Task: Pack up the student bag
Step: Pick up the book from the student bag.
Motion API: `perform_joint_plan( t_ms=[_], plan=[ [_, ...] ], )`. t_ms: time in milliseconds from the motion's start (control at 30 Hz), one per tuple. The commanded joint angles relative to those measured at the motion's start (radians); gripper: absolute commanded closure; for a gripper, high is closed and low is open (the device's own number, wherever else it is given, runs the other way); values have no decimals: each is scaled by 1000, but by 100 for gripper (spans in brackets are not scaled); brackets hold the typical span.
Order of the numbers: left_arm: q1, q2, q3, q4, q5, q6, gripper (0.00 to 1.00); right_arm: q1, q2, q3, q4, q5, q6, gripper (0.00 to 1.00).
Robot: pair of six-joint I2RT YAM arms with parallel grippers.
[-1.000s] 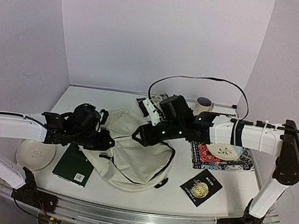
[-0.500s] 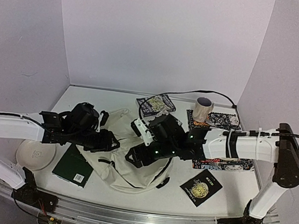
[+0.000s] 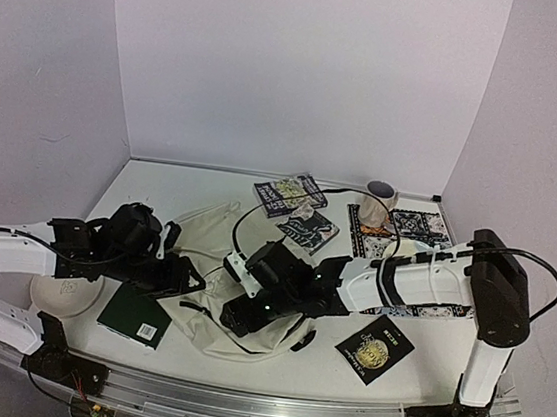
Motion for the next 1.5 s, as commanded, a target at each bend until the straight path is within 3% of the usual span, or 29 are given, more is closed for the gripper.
perform_joint_plan(
  t_ms=[0,267,433,900,1267,1467],
  plan=[
    [0,-14,-33,-17,-11,-60,39,-4,19,27,-6,68,16,27],
    [0,-26,-90,65,-59,-139,38,-4,12,13,1,73,14,79],
    [0,-72,-157,132,-77,-230,37,-3,-34,-20,43,64,14,92],
    [0,-154,-235,209,-192,-357,9,-10,-184,-120,227,-52,-5,99],
    [0,-98,-349,540,-189,-452,10,-14,-197,-139,304,-123,3,100],
    [0,-76,-274,547,-192,-380,20,-15,-179,-137,331,-165,7,100]
  ],
)
